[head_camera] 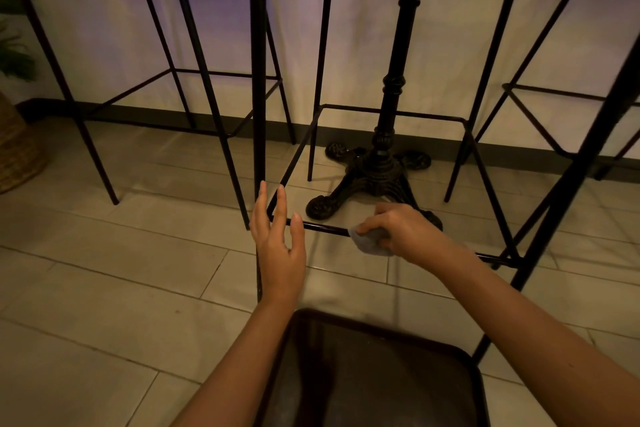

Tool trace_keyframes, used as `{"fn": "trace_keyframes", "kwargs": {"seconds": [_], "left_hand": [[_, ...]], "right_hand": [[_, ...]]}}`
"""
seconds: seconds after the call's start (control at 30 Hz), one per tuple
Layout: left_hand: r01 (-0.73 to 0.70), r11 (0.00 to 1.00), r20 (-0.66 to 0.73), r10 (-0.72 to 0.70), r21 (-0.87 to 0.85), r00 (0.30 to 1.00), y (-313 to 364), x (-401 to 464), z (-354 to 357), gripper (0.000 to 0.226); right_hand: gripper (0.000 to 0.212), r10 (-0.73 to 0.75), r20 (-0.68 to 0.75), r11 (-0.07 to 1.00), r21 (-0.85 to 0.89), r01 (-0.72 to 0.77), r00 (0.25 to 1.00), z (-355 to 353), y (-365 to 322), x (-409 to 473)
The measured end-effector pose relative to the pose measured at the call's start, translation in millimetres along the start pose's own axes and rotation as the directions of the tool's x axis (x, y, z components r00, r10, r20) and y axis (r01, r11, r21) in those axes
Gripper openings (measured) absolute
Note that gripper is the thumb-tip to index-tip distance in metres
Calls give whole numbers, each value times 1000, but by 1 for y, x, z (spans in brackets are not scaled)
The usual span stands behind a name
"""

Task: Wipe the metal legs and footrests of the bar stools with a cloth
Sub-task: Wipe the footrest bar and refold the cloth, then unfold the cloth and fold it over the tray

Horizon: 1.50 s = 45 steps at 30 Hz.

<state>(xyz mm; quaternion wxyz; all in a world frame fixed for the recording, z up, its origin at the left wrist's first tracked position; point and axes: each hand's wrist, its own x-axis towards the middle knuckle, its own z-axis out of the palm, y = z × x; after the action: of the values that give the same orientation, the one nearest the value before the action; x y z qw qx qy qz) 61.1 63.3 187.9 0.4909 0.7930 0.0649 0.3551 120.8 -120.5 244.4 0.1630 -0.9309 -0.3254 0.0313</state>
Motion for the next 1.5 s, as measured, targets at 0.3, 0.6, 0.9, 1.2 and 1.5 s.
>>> {"fn": "trace_keyframes", "kwargs": {"seconds": [0.3,0.6,0.9,1.2,1.5], "left_hand": [[-19,985,144,44,-172,989,25,1,2,39],[681,715,790,-507,162,345,73,10,11,39],[856,513,918,-364,58,156,97,6,13,34],[653,694,784,-208,-303,585,112,8,8,15],[454,837,663,-156,-304,732,124,3,17,13]], "right_hand": [[35,209,132,973,-127,-193,969,-22,1,-33],[76,128,256,819,518,-248,958,-40,-19,-61],[84,199,302,372,857,-357,932,-48,-16,-86],[43,285,336,203,894,-399,898,-62,-16,-112],[46,213,216,124,961,-246,953,-58,-27,-110]]}}
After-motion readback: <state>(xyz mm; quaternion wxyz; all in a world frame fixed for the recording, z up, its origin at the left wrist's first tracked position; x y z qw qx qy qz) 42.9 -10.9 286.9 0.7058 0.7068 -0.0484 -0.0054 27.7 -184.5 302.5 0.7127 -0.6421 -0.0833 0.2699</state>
